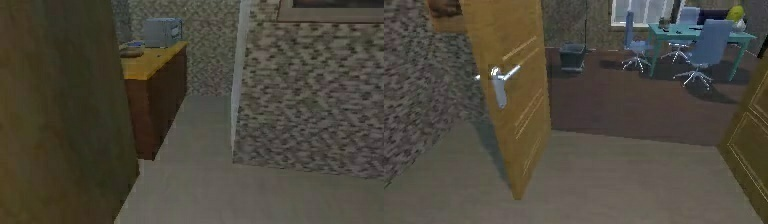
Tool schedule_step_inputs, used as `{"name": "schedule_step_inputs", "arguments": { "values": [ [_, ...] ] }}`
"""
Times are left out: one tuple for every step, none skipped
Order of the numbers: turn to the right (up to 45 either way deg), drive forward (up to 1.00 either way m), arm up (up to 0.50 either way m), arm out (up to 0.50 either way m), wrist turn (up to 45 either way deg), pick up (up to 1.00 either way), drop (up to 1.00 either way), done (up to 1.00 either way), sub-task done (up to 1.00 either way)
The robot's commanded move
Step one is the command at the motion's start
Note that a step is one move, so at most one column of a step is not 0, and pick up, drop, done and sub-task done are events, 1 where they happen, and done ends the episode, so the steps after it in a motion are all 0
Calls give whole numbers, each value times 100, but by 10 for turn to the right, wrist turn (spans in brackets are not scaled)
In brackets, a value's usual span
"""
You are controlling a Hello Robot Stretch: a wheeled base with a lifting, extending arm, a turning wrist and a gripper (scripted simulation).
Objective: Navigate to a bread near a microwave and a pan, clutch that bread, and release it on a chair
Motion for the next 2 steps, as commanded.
{"name": "schedule_step_inputs", "arguments": {
  "values": [
    [0,100,0,0,0,0,0,0,0],
    [90,0,0,0,0,0,0,0,0]
  ]
}}
